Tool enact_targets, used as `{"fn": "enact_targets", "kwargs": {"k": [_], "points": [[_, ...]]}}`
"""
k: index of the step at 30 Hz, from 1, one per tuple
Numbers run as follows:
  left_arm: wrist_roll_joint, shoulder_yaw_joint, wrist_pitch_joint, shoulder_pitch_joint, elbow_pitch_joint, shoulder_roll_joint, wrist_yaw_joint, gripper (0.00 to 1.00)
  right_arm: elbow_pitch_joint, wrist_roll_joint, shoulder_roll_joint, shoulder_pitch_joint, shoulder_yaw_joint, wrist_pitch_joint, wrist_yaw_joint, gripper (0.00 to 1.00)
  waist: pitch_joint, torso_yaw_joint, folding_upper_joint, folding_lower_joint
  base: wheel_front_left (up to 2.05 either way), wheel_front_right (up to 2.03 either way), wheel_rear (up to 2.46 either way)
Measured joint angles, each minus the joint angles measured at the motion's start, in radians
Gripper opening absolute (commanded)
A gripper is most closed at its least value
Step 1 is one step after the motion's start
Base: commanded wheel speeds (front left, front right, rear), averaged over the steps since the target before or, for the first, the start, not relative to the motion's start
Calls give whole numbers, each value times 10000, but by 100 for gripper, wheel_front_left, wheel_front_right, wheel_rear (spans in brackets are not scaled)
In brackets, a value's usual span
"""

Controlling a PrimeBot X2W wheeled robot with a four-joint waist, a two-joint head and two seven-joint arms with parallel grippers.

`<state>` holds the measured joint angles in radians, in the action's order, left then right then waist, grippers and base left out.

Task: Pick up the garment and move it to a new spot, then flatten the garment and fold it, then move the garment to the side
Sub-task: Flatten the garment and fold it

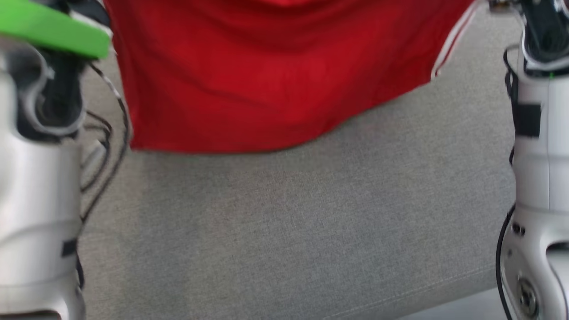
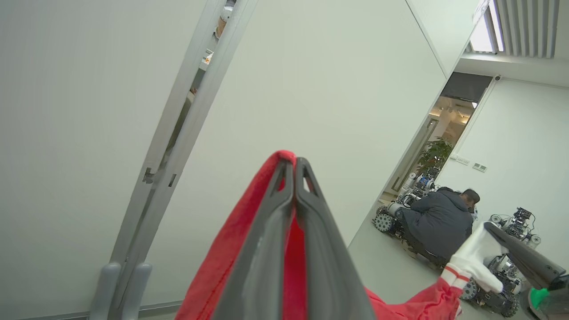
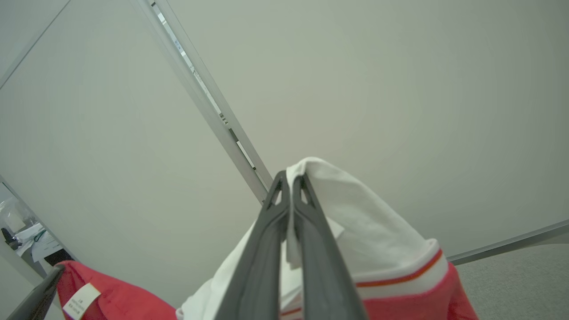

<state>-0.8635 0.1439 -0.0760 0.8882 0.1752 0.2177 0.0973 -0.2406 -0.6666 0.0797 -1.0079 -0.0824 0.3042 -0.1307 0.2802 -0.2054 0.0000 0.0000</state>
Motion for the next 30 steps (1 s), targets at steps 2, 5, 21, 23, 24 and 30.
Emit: {"fn": "enact_targets", "kwargs": {"k": [2, 5, 21, 23, 24, 30], "points": [[61, -10, -69, 849, 182, 213, 69, 0, -660, 330, -48, -995, 12, -268, 2, 0, 417, -77, 0, 0, 0, 0, 0], [481, 84, 176, 2034, 270, 583, 176, 0, -1586, 497, -142, -2376, -203, -1047, 2, 0, 1041, -183, 0, 1, 0, 0, 0], [466, 809, 3254, 5783, 192, 1404, 305, 0, -2288, 148, 263, -5727, 378, -5327, 0, 0, 3434, -464, 0, 3, 0, 0, 0], [259, 1014, 3325, 5128, 355, 1530, 305, 0, -2322, 84, 424, -5063, 828, -5352, 2, 0, 3525, -393, 0, 2, 0, 0, 0], [180, 1147, 3329, 4792, 433, 1582, 305, 0, -2337, 19, 458, -4773, 1060, -5348, 2, 0, 3549, -356, 0, 2, 0, 0, 0], [-75, 1415, 3373, 2255, 416, 1726, 305, 0, -1789, -947, 853, -2426, 2477, -4888, 0, 0, 3479, -85, 0, 2, 0, 0, 0]]}}
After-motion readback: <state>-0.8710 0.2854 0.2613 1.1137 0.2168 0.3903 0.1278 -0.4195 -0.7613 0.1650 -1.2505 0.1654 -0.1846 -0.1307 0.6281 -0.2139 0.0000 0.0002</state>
